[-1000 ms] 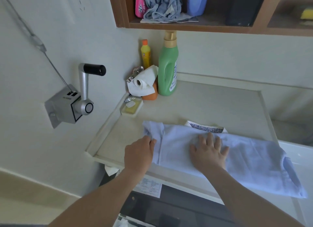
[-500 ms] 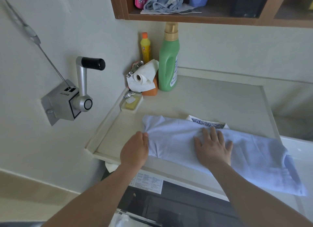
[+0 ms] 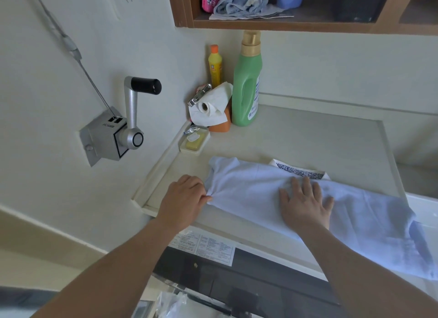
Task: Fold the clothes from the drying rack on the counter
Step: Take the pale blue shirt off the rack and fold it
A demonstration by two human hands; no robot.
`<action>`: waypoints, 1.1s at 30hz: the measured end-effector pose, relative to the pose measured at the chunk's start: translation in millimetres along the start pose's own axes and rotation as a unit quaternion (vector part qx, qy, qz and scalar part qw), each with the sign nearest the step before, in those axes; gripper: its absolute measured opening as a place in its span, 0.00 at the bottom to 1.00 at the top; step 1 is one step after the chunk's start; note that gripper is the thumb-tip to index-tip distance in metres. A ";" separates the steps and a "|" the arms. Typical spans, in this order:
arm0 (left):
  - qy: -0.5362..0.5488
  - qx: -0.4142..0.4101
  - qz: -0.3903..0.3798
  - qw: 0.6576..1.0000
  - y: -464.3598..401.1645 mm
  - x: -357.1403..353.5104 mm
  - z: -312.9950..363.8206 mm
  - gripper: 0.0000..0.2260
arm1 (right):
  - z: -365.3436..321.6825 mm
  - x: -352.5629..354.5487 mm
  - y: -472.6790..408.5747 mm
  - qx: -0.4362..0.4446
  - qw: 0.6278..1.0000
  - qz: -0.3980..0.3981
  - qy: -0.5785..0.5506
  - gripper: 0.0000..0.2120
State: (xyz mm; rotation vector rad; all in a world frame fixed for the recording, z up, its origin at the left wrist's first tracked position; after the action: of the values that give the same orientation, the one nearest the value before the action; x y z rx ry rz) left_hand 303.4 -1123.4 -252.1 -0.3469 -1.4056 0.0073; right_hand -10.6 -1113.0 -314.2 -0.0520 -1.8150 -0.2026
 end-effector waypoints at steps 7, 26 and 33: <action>0.059 0.198 -0.083 0.975 -9.2 5.2 -7.7 0.09 | 0.8 -1.3 1.9 0.007 1.000 -0.001 0.004 0.33; -0.021 0.144 -0.216 0.965 -67.0 -100.0 55.7 0.30 | -0.7 -3.5 -1.2 0.004 0.999 -0.004 0.037 0.31; -0.037 0.256 -0.112 0.960 -60.2 -89.4 34.4 0.36 | 1.3 -2.7 -2.9 0.005 1.000 -0.001 0.027 0.31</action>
State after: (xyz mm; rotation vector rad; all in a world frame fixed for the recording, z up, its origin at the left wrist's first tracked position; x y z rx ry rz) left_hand 242.8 -1191.2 -319.3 0.2443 -1.4542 0.1970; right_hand -11.5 -1115.5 -317.5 -0.0371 -1.7631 -0.1944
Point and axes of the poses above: each hand's wrist, its own y-axis away from the middle knuckle, its own x-axis out of the back of the hand, z = x × y, the point moved 7 cm from there along -y, towards the middle knuckle, and after that the axes turned 12 degrees about x, right-handed, at the moved point
